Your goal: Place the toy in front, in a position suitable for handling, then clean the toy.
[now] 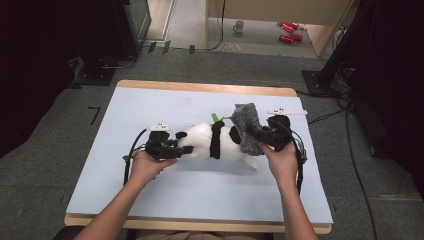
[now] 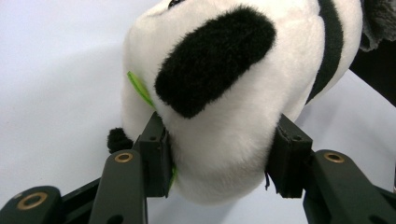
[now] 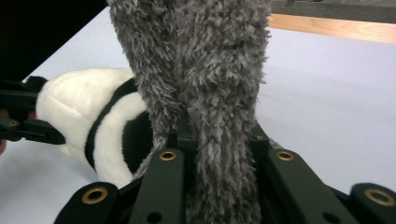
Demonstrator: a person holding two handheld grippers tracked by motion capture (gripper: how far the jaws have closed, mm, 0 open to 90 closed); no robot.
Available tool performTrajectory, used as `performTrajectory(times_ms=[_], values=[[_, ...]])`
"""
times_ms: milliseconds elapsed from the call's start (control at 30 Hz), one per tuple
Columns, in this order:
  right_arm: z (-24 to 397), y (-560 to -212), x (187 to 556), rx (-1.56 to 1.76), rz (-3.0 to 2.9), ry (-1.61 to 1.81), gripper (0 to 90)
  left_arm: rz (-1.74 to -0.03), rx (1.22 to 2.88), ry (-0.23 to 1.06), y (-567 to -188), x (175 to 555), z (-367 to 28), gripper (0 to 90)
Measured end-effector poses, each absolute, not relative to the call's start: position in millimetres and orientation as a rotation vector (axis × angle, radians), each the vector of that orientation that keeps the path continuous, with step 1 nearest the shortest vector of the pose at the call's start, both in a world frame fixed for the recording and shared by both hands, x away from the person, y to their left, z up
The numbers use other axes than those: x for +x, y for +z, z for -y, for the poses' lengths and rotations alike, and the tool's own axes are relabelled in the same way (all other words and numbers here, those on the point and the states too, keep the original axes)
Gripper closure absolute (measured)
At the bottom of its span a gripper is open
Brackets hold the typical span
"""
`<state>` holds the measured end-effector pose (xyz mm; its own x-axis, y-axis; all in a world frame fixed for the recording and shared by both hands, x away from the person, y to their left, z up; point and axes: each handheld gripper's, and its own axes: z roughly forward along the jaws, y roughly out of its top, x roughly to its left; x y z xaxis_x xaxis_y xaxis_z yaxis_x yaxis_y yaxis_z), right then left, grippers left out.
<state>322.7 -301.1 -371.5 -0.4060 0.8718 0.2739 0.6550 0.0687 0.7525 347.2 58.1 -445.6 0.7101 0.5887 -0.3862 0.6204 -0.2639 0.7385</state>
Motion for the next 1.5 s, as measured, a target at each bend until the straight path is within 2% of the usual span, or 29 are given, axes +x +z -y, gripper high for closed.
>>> performTrajectory(times_ms=[167, 333, 533, 900, 967, 1100, 1167, 1500], values=[[307, -361, 316, 1.550, -2.078, 1.263, 76.2, -0.952, 1.932, -0.050, -446, 348, -59, 49.5], [289, -345, 305, 1.449, -2.165, 1.318, 76.0, -0.946, 1.930, -0.046, -446, 348, -60, 48.8], [267, -365, 315, 1.444, -2.300, 1.309, 75.9, -0.939, 1.928, -0.045, -447, 348, -61, 48.2], [264, -372, 318, 1.424, -2.284, 1.301, 75.9, -0.936, 1.919, -0.034, -448, 347, -60, 46.6], [264, -373, 318, 1.421, -2.278, 1.296, 75.9, -0.933, 1.919, -0.032, -448, 346, -61, 44.0], [263, -373, 318, 1.400, -2.263, 1.268, 75.9, -0.906, 1.912, -0.030, -447, 346, -63, 31.5], [263, -374, 319, 1.396, -2.245, 1.265, 75.9, -0.883, 1.912, -0.009, -448, 346, -65, 29.5], [268, -380, 336, 1.410, -2.179, 1.332, 75.4, -0.797, 1.936, 0.089, -450, 348, -84, 32.4]])
